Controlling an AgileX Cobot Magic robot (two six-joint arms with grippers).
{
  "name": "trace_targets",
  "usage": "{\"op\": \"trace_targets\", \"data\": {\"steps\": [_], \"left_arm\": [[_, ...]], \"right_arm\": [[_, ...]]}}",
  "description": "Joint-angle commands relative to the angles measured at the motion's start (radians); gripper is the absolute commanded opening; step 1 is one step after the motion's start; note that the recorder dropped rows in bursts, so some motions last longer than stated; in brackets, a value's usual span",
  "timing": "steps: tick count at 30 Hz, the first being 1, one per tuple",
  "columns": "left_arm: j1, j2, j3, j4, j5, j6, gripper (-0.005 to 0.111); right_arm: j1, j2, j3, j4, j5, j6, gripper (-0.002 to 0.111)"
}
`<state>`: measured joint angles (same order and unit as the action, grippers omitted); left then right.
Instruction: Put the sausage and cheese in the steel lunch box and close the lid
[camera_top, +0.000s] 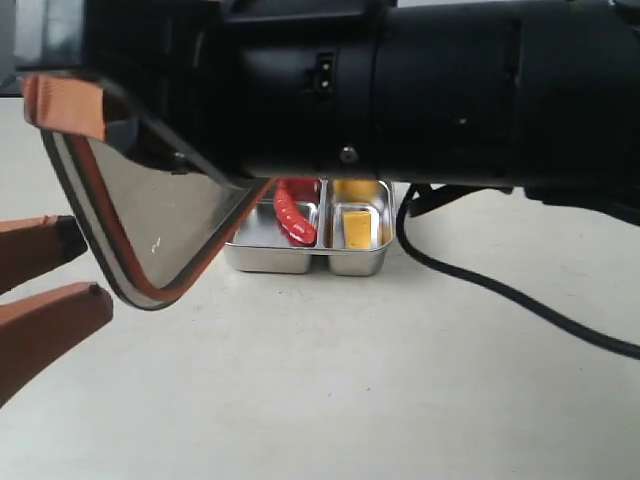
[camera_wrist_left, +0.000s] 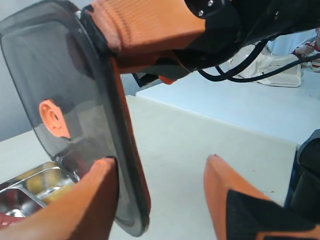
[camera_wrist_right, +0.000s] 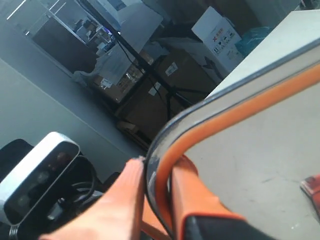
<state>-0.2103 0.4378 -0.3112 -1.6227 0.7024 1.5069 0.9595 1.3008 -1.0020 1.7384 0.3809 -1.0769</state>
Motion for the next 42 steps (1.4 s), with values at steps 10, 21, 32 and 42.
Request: {"op": "trace_targets", "data": {"steps": [10, 21, 32, 42], "left_arm": [[0.004, 0.005, -0.006, -0.019, -0.171, 0.049, 0.036], [0.004, 0.005, -0.006, -0.032, -0.248, 0.084, 0.0], [0.004, 0.005, -0.006, 0.087, -0.509, 0.13, 0.0], [0.004, 0.005, -0.068, 0.454, -0.702, 0.13, 0.0]], "right_arm": [[0.138, 0.032, -0.033, 0.006, -0.035, -0.024, -0.001], [0.16, 0.032, -0.033, 0.006, 0.11, -0.022, -0.001], [0.158, 0.005, -0.033, -0.097, 0.063, 0.047, -0.001], [0.158, -0.115, -0.033, -1.221, 0.17, 0.903, -0.001]]}}
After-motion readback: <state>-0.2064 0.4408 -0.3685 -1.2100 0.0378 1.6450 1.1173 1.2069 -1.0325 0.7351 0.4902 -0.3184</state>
